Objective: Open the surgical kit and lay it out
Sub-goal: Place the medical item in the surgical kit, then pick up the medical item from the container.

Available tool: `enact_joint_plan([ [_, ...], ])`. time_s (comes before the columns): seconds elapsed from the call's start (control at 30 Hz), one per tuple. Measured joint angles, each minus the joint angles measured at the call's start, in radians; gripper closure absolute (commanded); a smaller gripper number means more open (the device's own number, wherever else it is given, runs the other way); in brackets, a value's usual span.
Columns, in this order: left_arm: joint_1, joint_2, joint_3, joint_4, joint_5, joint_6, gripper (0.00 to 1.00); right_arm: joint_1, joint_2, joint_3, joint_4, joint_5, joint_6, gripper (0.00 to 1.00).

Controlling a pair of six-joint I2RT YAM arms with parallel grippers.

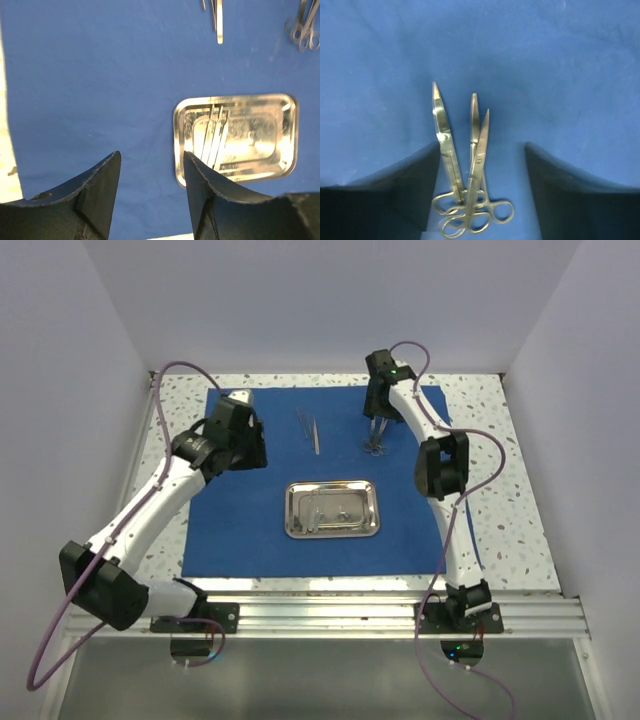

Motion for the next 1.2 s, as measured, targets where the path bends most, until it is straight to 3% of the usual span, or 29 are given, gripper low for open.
enact_joint_plan([
  [0.07, -0.029, 0.029, -0.014, 0.002, 0.0, -0.01, 0.43, -0.009, 0.014, 0.002, 0.002, -0.011, -0.003, 0.08],
  [0.17, -0.105, 0.09, -0.044, 0.03, 0.011, -0.023, 0.51, -0.01, -0.018, -0.067, 0.048, -0.035, -0.008, 0.02],
  [0.27, -0.15, 0.174, -0.085, 0.08, 0.043, -0.04, 0.56, -0.005, -0.155, -0.282, 0.11, -0.057, -0.005, 0.02],
  [0.43, -0.182, 0.389, -0.103, 0.163, 0.088, -0.058, 0.57, 0.004, -0.538, -0.674, 0.185, -0.118, 0.014, 0.02],
  [0.7, -0.193, 0.582, -0.014, 0.255, 0.109, -0.058, 0.58, 0.019, -0.969, -0.955, 0.257, -0.181, 0.017, 0.02],
  [0.97, -0.202, 0.649, 0.068, 0.283, 0.119, -0.058, 0.6, 0.021, -1.05, -1.156, 0.217, -0.179, 0.008, 0.02],
  [1.2, -0.205, 0.672, 0.105, 0.265, 0.113, -0.06, 0.68, 0.021, -1.073, -1.177, 0.185, -0.177, 0.003, 0.02],
])
